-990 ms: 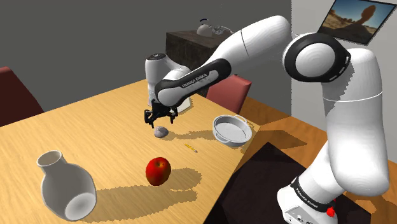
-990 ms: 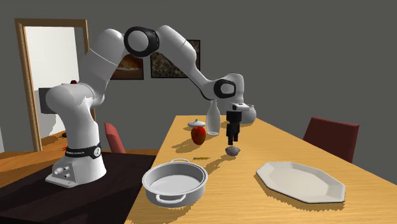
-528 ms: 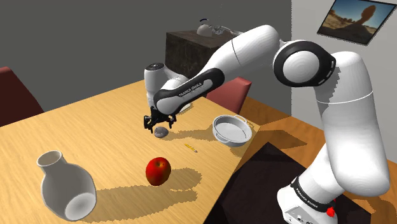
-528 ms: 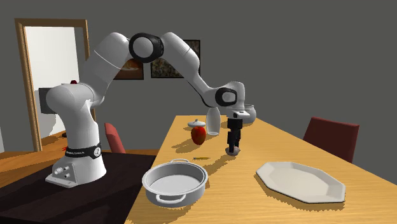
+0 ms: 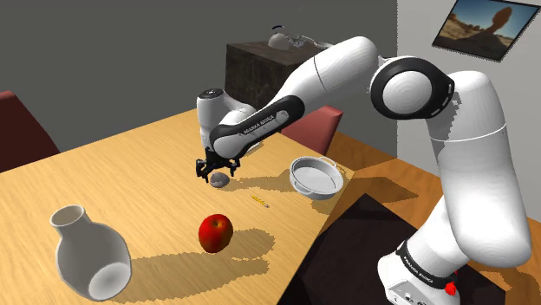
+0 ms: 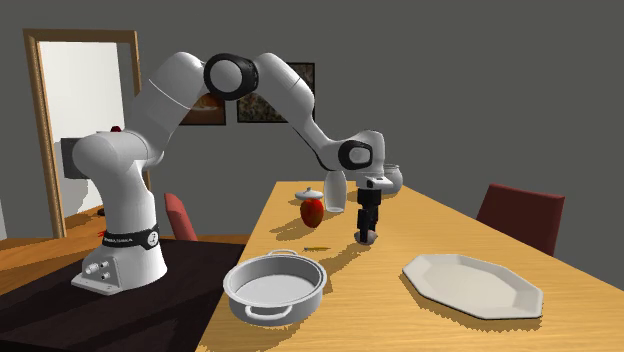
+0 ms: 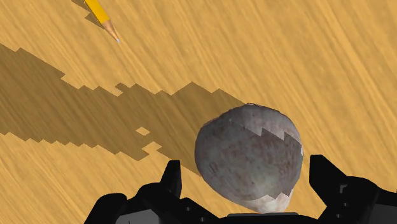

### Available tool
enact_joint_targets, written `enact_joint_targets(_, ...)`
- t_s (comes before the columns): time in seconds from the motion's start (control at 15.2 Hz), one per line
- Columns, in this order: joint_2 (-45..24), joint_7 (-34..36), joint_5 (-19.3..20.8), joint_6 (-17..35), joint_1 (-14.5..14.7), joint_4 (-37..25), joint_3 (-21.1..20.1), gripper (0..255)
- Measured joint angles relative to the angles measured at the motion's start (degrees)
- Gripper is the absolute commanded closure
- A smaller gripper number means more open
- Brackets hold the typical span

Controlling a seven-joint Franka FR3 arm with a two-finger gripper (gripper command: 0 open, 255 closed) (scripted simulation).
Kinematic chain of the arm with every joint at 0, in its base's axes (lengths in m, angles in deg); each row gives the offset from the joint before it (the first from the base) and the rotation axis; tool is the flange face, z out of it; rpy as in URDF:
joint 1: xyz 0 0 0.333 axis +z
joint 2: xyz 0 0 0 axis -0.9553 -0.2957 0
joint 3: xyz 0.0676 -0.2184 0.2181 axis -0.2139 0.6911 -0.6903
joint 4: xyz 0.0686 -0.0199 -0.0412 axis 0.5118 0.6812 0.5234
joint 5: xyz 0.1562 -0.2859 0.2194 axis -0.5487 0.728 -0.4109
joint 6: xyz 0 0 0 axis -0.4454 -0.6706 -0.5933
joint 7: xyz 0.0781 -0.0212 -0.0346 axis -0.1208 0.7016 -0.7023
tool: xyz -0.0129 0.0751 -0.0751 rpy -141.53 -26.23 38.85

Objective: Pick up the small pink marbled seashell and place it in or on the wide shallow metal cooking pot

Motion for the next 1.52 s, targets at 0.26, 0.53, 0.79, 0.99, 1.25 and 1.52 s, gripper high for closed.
enact_joint_targets(0.26,0.0,0.0,0.0,0.0,0.0,0.0,0.0,255)
enact_joint_targets(0.53,0.0,0.0,0.0,0.0,0.0,0.0,0.0,255)
enact_joint_targets(0.79,0.2,-0.1,-0.1,-0.2,0.0,0.0,0.0,255)
enact_joint_targets(0.99,1.5,-0.4,-0.4,-1.4,-0.2,0.1,-0.3,255)
enact_joint_targets(1.25,3.5,-0.9,-1.0,-3.3,-0.5,0.2,-0.7,255)
enact_joint_targets(1.52,5.2,-1.3,-1.5,-5.5,-0.7,-0.4,-1.1,255)
